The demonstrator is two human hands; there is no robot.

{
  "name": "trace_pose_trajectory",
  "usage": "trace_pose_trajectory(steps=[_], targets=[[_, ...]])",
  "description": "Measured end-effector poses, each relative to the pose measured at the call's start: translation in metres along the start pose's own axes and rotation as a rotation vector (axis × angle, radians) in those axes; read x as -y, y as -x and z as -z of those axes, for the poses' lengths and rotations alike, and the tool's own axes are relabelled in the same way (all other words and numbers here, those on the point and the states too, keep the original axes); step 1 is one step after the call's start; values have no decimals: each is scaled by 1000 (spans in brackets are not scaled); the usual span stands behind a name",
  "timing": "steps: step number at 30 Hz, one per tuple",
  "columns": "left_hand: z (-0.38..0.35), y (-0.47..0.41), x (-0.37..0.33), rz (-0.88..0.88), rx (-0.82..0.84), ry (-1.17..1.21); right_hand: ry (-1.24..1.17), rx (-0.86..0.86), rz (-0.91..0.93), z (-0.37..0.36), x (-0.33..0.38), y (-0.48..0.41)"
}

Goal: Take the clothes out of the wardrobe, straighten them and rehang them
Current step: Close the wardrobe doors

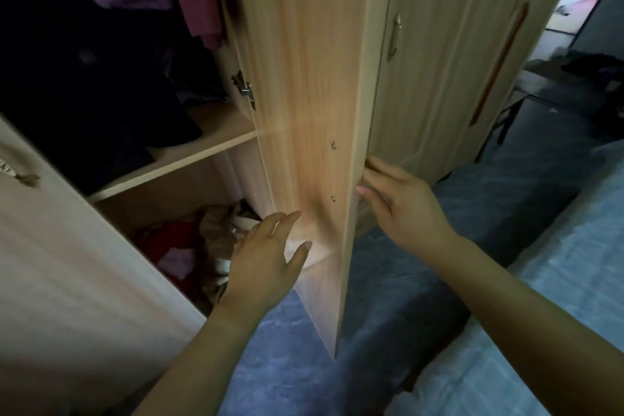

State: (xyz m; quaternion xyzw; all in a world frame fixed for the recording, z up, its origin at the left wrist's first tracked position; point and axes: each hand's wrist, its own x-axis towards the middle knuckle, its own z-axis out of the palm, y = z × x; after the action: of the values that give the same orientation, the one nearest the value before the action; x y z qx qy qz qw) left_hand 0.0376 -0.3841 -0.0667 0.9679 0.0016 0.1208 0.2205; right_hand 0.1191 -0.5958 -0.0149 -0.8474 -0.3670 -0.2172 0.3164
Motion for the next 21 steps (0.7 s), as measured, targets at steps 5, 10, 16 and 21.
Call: trace_pose_trajectory(steps=[5, 10, 16, 21], targets=[[13, 17, 8, 66, -110, 9, 13, -47, 135, -20, 31, -5], [29, 33, 30, 134, -136, -65, -117, -130, 159, -49, 58, -18], [52, 47, 53, 228, -249, -58, -229, -78, 250, -79, 79, -54], [69, 50, 71, 311, -363, -37, -308, -25, 307, -113, 99, -75]])
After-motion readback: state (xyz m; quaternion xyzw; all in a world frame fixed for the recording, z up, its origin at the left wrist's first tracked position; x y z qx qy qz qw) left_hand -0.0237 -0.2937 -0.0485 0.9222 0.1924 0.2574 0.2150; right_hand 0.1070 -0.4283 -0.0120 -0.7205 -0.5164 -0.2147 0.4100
